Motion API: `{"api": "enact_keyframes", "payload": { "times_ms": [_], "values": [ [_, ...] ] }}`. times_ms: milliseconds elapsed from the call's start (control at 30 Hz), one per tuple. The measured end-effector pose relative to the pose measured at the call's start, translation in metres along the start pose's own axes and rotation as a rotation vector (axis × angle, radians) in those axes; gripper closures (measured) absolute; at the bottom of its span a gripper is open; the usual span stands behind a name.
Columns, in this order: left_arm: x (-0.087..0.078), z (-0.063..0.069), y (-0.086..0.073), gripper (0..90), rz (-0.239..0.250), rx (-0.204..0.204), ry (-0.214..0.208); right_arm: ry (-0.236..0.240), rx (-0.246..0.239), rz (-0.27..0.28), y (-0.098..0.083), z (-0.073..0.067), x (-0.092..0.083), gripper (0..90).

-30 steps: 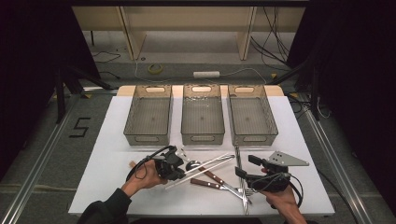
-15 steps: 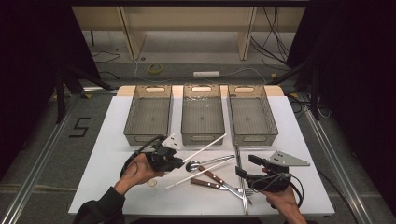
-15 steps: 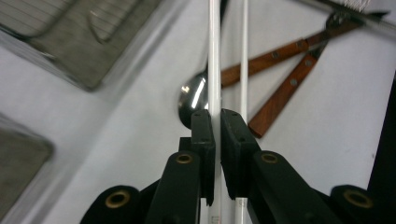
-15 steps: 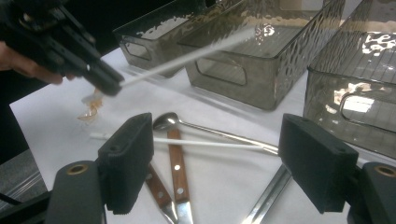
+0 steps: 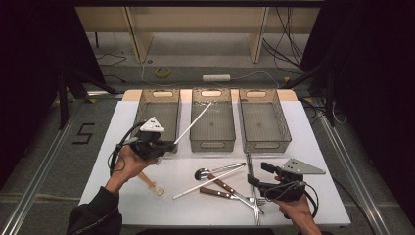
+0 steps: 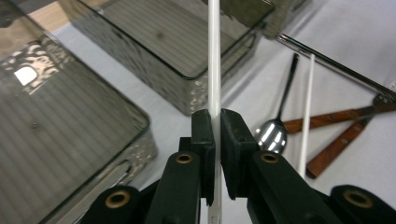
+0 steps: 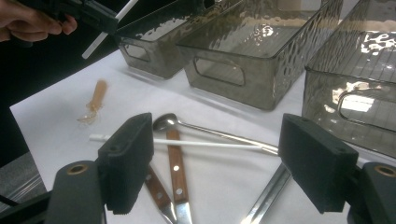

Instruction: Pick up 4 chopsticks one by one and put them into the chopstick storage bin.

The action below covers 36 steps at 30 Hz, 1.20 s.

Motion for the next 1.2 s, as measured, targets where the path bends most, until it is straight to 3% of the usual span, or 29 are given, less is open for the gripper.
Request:
{"api": "enact_keyframes", "payload": {
  "times_ms": [133,333,400,500,767,1200],
  "values": [
    [-0.002,-0.015,0.002,84.2,0.017,-0.034,0.043,-0.001,0.001,-0.002,0.000,0.000,0.000,27.8],
    [-0.002,-0.035,0.003,84.2,0.042,-0.107,0.071,0.001,0.003,-0.002,0.000,0.000,0.000,27.8],
    [-0.003,-0.038,0.004,84.1,0.042,-0.112,0.077,0.002,0.003,-0.002,0.000,0.000,0.000,27.8],
    [-0.006,-0.051,0.008,84.2,0.056,-0.147,0.110,0.002,0.004,-0.003,0.000,0.000,0.000,27.8],
    [-0.009,-0.074,0.016,84.1,0.076,-0.199,0.153,0.007,0.009,-0.004,-0.001,0.000,0.001,27.8],
    [0.004,-0.106,0.013,84.1,0.052,-0.263,0.226,0.011,0.014,-0.001,-0.001,0.001,0.001,27.8]
  ]
}}
Point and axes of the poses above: each handheld gripper's, and its own axes: x roughly forward along the jaws, y roughly out of its top, z roughly to its right, the point moved 2 cm from there along x, roughly forward along the jaws, and after that the axes turned 3 degrees about -z, right-handed, at the moved point
